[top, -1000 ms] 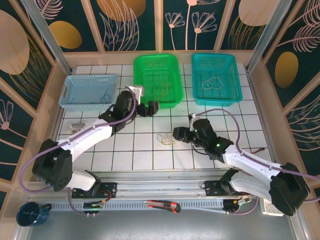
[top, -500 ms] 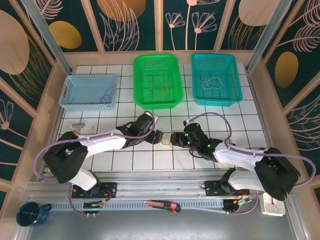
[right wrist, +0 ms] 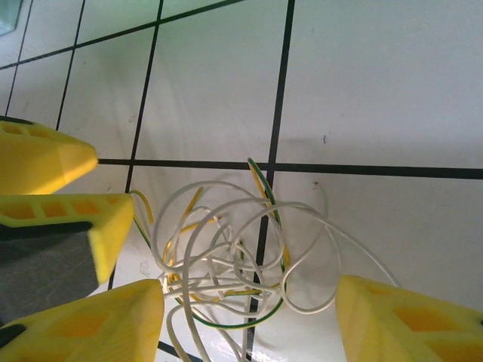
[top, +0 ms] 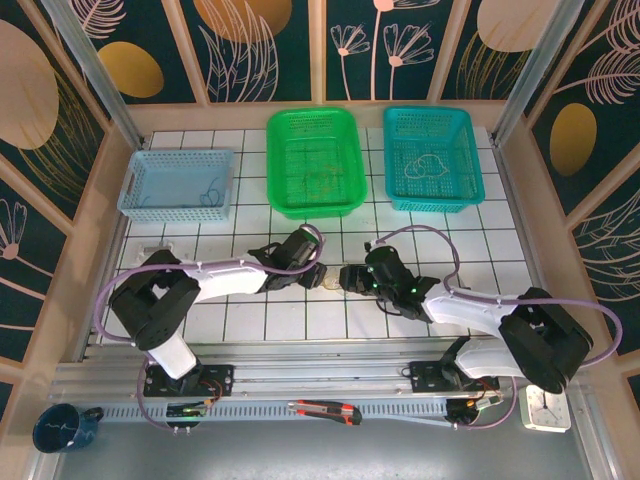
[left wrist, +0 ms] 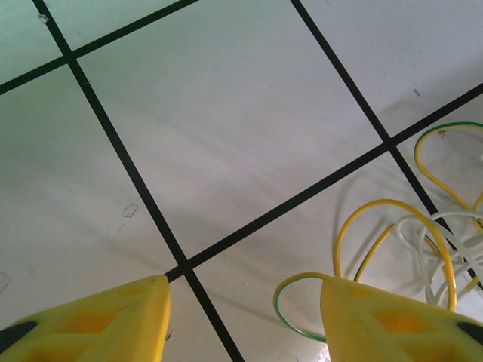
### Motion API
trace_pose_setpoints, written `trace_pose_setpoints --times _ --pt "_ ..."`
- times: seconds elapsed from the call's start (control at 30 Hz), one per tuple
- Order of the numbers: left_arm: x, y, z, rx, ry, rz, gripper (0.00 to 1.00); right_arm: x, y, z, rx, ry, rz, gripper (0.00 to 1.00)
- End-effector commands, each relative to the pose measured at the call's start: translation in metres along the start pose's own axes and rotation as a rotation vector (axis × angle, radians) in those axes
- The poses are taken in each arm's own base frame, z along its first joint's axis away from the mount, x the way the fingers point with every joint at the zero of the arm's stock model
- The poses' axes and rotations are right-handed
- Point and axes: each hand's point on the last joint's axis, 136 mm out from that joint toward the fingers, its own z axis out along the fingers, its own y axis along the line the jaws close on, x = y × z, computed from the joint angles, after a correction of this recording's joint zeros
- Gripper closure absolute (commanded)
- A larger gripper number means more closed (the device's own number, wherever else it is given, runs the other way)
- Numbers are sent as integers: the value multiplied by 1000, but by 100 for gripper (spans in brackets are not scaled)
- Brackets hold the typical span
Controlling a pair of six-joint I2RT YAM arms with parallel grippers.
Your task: Untangle the cables
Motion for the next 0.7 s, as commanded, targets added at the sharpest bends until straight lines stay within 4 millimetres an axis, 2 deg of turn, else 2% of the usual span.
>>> trace_pose_setpoints --times 0.0,0.1,0.17,0.3,0.47,0.67 --pt "-5 -4 5 -2 0 18 48 0 -3 2 10 -22 13 39" --pt "-9 -6 4 6 -11 18 52 1 -4 2 12 -22 13 39" --pt "-2 -5 12 1 15 20 53 0 -4 2 12 -22 12 39" --pt "-3 -7 15 7 15 18 61 2 -5 3 13 -19 11 38" --pt "-2 -8 19 10 19 13 65 5 -7 5 15 -13 14 39" --pt "-2 -8 22 9 21 11 84 9 -9 8 17 -4 16 39"
